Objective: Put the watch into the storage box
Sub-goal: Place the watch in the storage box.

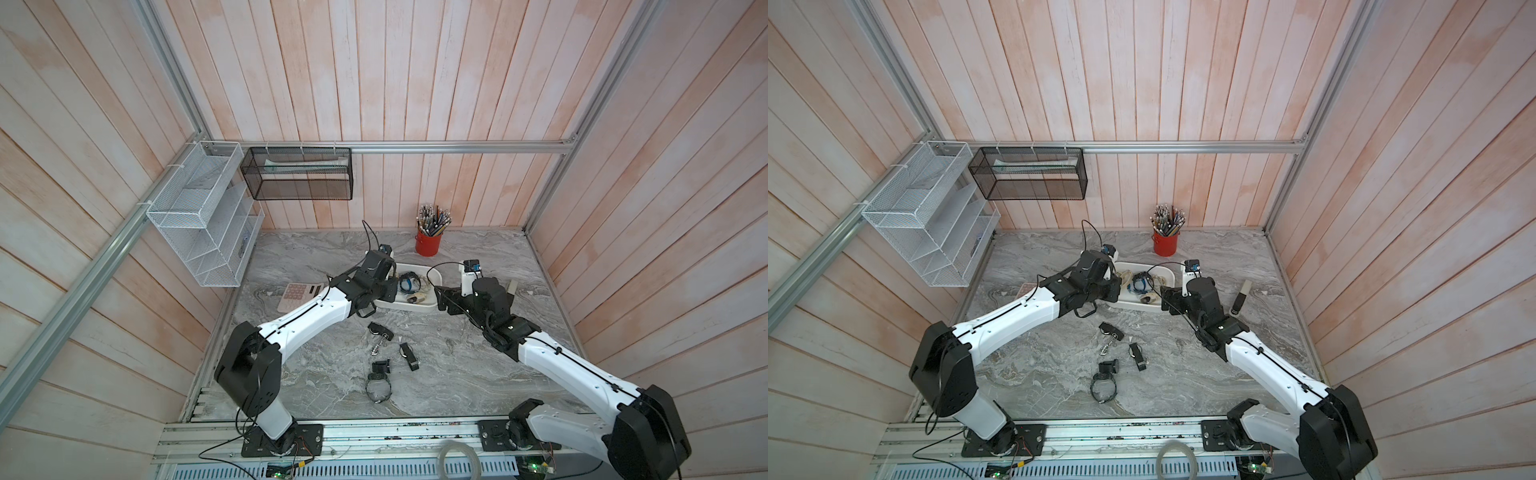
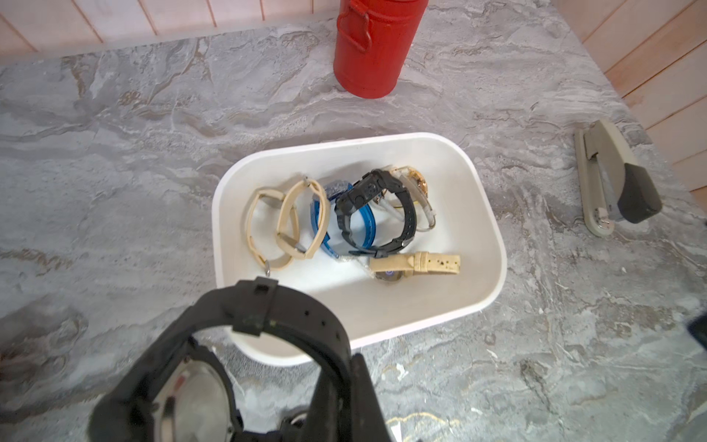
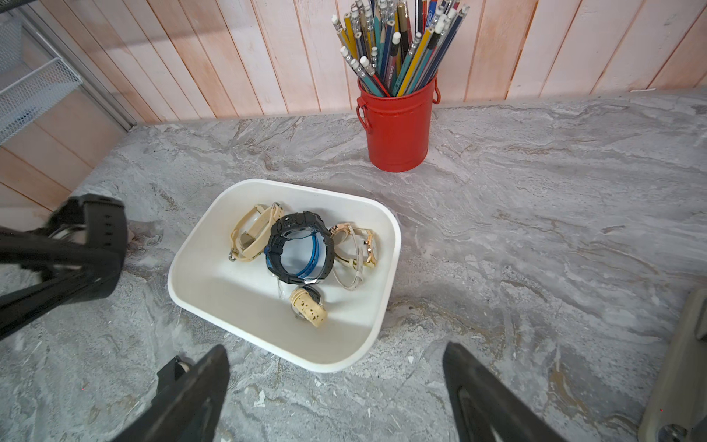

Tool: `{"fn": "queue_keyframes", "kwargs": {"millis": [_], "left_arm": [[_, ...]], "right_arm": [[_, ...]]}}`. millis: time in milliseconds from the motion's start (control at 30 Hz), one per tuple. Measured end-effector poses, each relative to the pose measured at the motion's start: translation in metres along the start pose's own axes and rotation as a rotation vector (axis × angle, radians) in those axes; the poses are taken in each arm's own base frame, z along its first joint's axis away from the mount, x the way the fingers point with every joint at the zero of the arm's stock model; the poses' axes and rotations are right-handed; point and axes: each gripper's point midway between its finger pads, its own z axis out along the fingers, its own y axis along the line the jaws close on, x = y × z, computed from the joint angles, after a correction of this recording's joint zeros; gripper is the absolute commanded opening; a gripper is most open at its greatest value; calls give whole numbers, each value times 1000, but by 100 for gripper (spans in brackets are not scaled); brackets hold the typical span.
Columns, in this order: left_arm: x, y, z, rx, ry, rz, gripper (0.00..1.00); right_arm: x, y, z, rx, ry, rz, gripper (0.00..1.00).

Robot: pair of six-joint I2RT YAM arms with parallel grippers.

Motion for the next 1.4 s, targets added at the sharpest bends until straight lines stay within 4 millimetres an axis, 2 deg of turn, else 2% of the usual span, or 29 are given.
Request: {"fn": "queue_keyframes", "kwargs": {"millis": [133, 400, 633, 767, 800, 833, 933, 967, 1067, 1167, 1233, 1333, 1400], "left_arm": [[-8, 1, 23, 27, -4, 8, 0], [-7, 4, 58, 88, 23, -2, 0], [14, 1, 87, 119, 88, -8, 0], [28, 5, 102, 121, 132, -29, 0], [31, 6, 104, 123, 140, -37, 2], [32, 7, 105, 123, 143, -42, 9], [32, 10, 106, 126, 149, -55, 40], [32, 9, 105, 129, 147, -58, 52], [26, 6, 99, 145, 133, -75, 72], [13, 0, 78, 177, 89, -89, 87], [-2, -5, 59, 199, 43, -97, 93], [-34, -12, 19, 237, -74, -100, 99], [-46, -14, -9, 259, -148, -104, 100]], "right_arm": [[-1, -2, -3, 9, -9, 0, 89], [-2, -8, -7, 35, -13, -3, 90], [-1, -9, -6, 41, -10, -7, 90], [-1, -10, -6, 42, -10, -8, 89], [-1, -10, -6, 42, -10, -8, 89], [-1, -10, -6, 42, -10, -8, 89], [0, -10, -6, 45, -8, -8, 90], [0, -10, -6, 45, -8, -8, 90], [0, -10, -6, 46, -8, -8, 89], [0, -11, -6, 47, -8, -7, 89], [0, -11, -6, 46, -8, -6, 90], [0, -10, -6, 43, -7, -6, 89], [0, -9, -6, 39, -6, -6, 89]]}}
